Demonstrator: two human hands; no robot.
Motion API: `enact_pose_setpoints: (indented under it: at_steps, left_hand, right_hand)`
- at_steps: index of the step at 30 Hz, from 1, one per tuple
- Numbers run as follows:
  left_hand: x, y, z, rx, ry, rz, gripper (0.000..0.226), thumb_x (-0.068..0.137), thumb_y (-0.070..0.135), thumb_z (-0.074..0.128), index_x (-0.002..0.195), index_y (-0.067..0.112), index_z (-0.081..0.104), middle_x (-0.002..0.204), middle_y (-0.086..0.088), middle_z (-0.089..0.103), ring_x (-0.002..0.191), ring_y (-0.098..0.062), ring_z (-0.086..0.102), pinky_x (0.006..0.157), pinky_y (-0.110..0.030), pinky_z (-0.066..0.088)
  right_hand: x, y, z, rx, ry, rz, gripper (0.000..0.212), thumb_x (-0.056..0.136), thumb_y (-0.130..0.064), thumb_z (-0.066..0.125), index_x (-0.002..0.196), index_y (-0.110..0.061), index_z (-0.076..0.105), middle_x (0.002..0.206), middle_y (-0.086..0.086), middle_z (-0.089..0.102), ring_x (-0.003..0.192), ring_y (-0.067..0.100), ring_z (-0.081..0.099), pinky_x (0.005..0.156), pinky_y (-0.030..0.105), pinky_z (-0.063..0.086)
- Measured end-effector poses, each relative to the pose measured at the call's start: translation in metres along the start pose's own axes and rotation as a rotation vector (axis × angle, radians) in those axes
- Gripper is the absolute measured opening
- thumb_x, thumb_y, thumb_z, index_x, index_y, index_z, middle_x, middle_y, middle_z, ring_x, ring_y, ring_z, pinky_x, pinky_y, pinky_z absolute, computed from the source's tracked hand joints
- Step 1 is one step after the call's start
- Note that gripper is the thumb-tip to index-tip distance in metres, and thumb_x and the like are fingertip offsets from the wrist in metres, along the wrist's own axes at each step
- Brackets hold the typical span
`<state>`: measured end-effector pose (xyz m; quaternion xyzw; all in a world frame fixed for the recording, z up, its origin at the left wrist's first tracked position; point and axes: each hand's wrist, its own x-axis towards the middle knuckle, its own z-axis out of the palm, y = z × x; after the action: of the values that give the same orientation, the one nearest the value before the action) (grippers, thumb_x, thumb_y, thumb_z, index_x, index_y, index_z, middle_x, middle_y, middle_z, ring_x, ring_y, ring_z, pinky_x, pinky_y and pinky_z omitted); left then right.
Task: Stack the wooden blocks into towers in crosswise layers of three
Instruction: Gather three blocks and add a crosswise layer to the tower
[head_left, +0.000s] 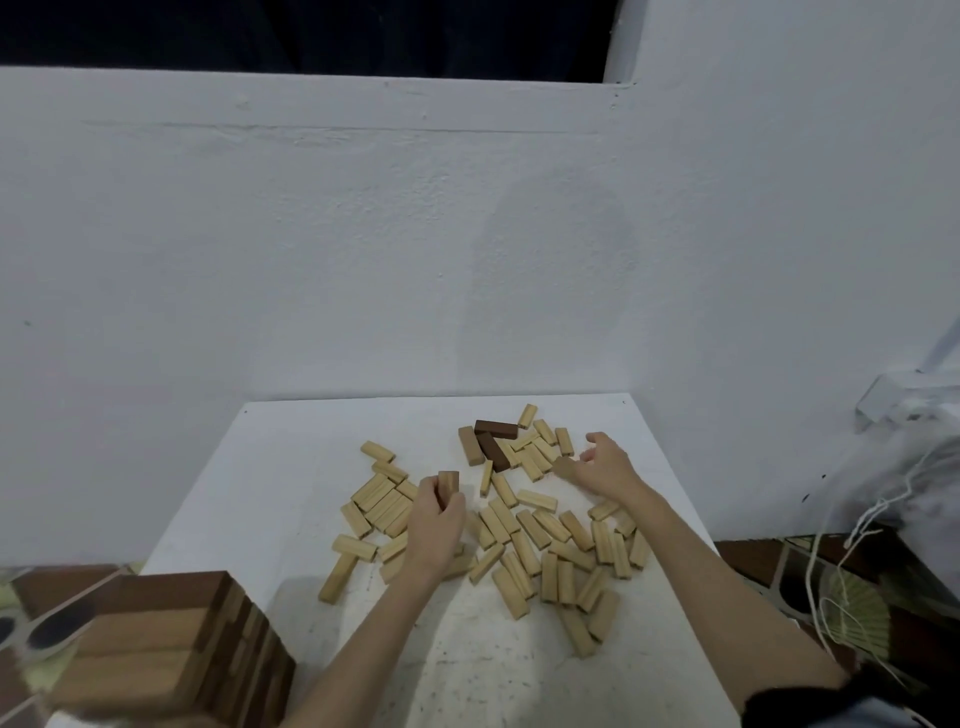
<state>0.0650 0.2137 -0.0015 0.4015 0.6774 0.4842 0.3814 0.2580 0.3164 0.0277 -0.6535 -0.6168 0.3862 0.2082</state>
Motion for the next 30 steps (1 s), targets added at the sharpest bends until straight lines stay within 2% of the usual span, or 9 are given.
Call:
enact_pose_setpoints:
  at_steps: [2,4,7,11,14,16,23,28,30]
  left_hand:
    - [0.000,-0.004,0.000,-0.026,0.007,-0.019,0.010,0.093,0.006,0.042,0.088,0.015,0.045,0.082,-0.010,0.047,0.068,-0.017,0.043,0.053,-0.024,0.037]
    - [0.000,-0.006,0.001,-0.037,0.010,-0.040,0.007,0.092,0.005,0.042,0.089,0.010,0.046,0.083,-0.011,0.045,0.069,-0.019,0.041,0.053,-0.025,0.037]
    - [-0.002,-0.009,0.000,-0.020,0.017,-0.047,0.006,0.090,0.005,0.044,0.089,0.008,0.048,0.083,-0.011,0.047,0.071,-0.021,0.043,0.060,-0.031,0.039]
    - [-0.005,-0.006,0.000,-0.022,0.009,-0.044,0.010,0.090,0.005,0.045,0.086,0.013,0.049,0.083,-0.012,0.048,0.072,-0.021,0.045,0.064,-0.035,0.041]
    - [-0.008,-0.004,0.000,-0.018,0.007,-0.024,0.012,0.090,0.005,0.046,0.085,0.016,0.048,0.083,-0.011,0.048,0.073,-0.021,0.045,0.064,-0.034,0.041]
    - [-0.010,-0.003,-0.001,-0.001,0.003,-0.010,0.009,0.091,0.006,0.046,0.090,0.014,0.049,0.084,-0.010,0.049,0.073,-0.020,0.046,0.063,-0.032,0.041]
    - [-0.023,0.007,-0.016,0.075,-0.046,0.054,0.018,0.092,0.011,0.049,0.109,0.016,0.049,0.098,-0.004,0.056,0.085,-0.019,0.056,0.059,-0.017,0.043]
    - [-0.037,0.007,-0.027,0.182,-0.027,0.150,0.009,0.083,0.010,0.056,0.079,0.010,0.048,0.084,-0.006,0.045,0.077,-0.036,0.045,0.077,-0.043,0.048]
    - [-0.044,0.006,-0.031,0.183,-0.015,0.158,0.009,0.082,0.008,0.058,0.086,0.001,0.053,0.083,-0.011,0.046,0.081,-0.042,0.047,0.075,-0.044,0.047]
  right_hand:
    - [0.008,0.000,-0.005,0.051,0.025,0.082,0.047,0.095,-0.015,0.049,0.138,0.002,0.038,0.131,0.016,0.048,0.117,0.027,0.051,0.085,0.026,0.040]
    - [0.014,0.003,-0.010,0.064,0.085,0.114,0.028,0.098,-0.020,0.041,0.103,0.003,0.057,0.092,0.012,0.055,0.078,0.021,0.055,0.062,0.021,0.039]
    - [0.010,0.005,-0.010,0.067,0.101,0.119,0.050,0.089,-0.060,0.042,0.078,-0.012,0.048,0.072,0.002,0.048,0.064,0.015,0.047,0.059,0.027,0.035]
    - [0.001,0.015,0.001,-0.472,0.130,0.058,0.038,0.074,-0.047,0.072,0.084,-0.017,0.051,0.080,-0.003,0.056,0.079,0.017,0.057,0.068,0.026,0.040]
    - [0.001,0.020,0.011,-0.541,0.189,0.052,0.012,0.078,-0.019,0.064,0.083,-0.014,0.054,0.078,0.000,0.060,0.078,0.020,0.062,0.064,0.025,0.040]
    - [-0.002,0.019,0.015,-0.526,0.211,0.032,0.007,0.078,-0.009,0.058,0.082,-0.012,0.054,0.077,0.001,0.057,0.077,0.022,0.061,0.062,0.024,0.038]
    - [-0.045,-0.007,0.026,-0.205,0.215,-0.092,0.025,0.077,-0.030,0.068,0.096,-0.019,0.056,0.086,-0.005,0.061,0.075,0.014,0.059,0.058,0.024,0.040]
    - [-0.093,-0.019,0.044,0.041,0.124,-0.138,0.026,0.077,-0.029,0.069,0.098,-0.020,0.057,0.086,-0.010,0.062,0.068,0.012,0.063,0.058,0.029,0.053]
    - [-0.108,-0.020,0.053,0.104,0.103,-0.139,0.026,0.077,-0.028,0.070,0.098,-0.018,0.058,0.091,-0.006,0.065,0.074,0.014,0.065,0.067,0.034,0.056]
